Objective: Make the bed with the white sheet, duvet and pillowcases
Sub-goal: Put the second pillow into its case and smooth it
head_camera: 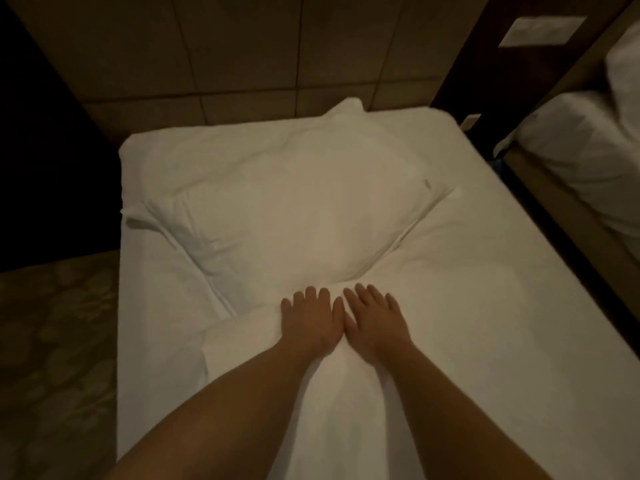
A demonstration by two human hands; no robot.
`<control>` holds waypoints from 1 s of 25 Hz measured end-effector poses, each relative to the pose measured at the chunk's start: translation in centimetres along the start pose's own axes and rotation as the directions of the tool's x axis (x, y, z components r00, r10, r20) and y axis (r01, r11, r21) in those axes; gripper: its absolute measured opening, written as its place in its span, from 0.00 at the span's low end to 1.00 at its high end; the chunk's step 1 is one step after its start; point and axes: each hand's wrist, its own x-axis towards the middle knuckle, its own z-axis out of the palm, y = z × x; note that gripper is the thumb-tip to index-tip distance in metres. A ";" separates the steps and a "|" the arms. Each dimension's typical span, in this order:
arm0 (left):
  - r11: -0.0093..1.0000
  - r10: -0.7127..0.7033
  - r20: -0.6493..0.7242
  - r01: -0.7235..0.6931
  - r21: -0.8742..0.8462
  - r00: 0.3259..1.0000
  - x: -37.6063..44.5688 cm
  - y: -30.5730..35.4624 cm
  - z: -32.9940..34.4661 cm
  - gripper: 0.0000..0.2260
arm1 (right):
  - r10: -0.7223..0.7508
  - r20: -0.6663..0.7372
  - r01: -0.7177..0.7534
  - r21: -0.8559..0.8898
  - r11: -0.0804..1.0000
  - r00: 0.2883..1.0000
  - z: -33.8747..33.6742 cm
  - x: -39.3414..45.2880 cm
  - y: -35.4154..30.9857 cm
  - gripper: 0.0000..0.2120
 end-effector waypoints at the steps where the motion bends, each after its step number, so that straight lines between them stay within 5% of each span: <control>1: 1.000 -0.006 -0.010 0.006 -0.009 1.000 1.0 -0.5 0.3 0.25 | -0.009 0.007 0.009 -0.010 1.000 1.000 0.2 1.3 0.3 0.29; 6: 1.000 -0.018 -0.012 0.018 -0.012 1.000 3.5 -2.4 1.4 0.25 | -0.010 0.041 0.011 -0.026 1.000 0.999 0.8 8.1 1.1 0.43; 13: 0.999 -0.023 0.091 0.026 -0.027 0.996 2.3 -2.7 2.1 0.25 | -0.042 0.008 0.043 -0.149 0.988 0.999 2.3 7.6 0.1 0.34; 25: 0.983 0.143 0.060 -0.134 -0.129 0.988 -18.7 4.4 -6.1 0.25 | 0.019 -0.161 -0.044 -0.153 0.987 0.987 -6.2 -17.4 0.3 0.35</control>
